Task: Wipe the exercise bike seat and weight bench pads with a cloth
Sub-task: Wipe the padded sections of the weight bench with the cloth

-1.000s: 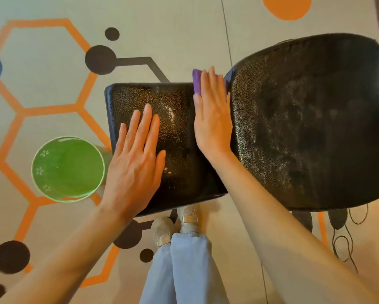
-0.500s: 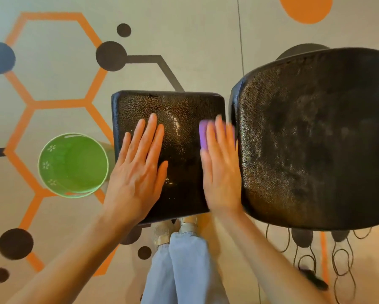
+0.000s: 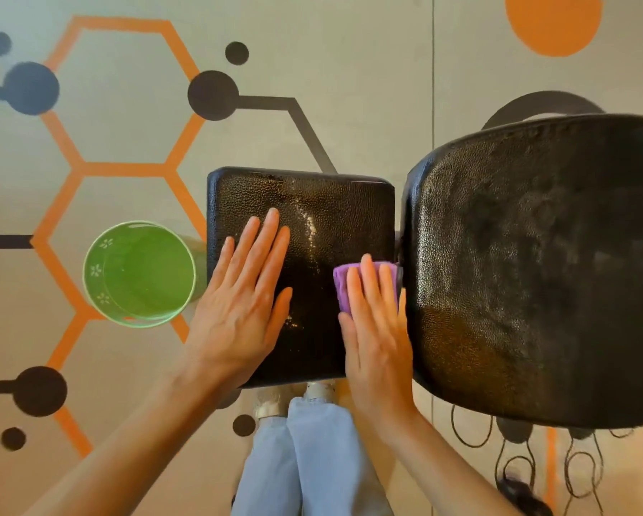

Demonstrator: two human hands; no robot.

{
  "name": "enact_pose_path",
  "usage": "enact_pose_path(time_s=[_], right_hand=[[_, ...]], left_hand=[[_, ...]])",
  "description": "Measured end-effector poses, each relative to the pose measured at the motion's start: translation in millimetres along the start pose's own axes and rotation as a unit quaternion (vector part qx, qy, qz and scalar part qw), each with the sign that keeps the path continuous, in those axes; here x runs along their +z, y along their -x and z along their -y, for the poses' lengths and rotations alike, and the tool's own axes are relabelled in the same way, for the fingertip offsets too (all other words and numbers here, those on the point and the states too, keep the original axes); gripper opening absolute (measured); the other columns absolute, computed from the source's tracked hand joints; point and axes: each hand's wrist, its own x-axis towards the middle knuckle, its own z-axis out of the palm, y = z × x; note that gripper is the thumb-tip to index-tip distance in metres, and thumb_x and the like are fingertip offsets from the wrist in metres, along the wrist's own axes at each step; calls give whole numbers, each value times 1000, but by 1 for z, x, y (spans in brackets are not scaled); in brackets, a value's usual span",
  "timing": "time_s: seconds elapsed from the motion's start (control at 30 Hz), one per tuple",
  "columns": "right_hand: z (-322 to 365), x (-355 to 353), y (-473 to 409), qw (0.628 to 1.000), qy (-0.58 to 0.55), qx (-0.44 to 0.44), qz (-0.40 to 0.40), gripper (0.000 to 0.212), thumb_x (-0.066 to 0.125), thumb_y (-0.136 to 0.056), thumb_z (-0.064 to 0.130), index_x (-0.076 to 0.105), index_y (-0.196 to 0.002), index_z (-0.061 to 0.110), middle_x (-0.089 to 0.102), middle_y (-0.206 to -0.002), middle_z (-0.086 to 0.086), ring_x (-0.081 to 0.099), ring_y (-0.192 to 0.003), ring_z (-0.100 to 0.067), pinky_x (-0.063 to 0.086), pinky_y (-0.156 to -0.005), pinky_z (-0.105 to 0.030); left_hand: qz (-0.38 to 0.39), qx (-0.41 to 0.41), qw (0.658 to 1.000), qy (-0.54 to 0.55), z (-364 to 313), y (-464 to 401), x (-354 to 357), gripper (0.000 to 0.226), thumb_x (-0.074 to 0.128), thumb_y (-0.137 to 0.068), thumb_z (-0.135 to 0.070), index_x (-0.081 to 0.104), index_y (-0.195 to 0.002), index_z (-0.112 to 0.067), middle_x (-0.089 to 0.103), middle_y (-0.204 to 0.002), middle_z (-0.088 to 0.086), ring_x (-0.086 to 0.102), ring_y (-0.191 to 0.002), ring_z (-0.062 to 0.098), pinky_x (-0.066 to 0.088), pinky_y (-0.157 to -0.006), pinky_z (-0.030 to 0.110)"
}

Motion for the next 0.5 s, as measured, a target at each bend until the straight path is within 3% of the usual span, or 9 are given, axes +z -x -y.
enact_pose_path(time_s=[0.17,0.23,0.4,0.5], right_hand=[[8,-1,-129,998,30,0,-48,51,28,-105,30,25,-153,12,21,-161,-8,13,-151,-25,8,-124,-45],[10,1,-120,999,27,8,-44,51,30,-105,28,22,-154,13,18,-162,-6,9,-152,-23,7,-124,-44],[15,1,9,999,28,-1,20,54,34,-102,27,22,-154,17,14,-163,0,10,-152,-20,16,-121,-45],[23,5,-65,1000,6,24,-14,51,30,-103,28,26,-153,15,20,-162,-3,12,-151,-22,13,-123,-45]], left_hand=[[1,-3,1000,-8,0,-2,1,64,38,-97,-32,22,-155,-9,10,-165,6,2,-153,20,-5,-124,31],[6,-5,1000,-6,-1,-2,1,65,38,-96,-31,22,-155,-10,9,-165,5,1,-153,19,-5,-123,31],[12,5,1000,0,0,0,-3,65,40,-96,-29,21,-155,-9,7,-165,6,2,-153,22,-1,-123,34],[23,11,1000,-5,0,0,-5,66,41,-97,-29,19,-155,-8,7,-165,7,1,-153,22,1,-124,36]])
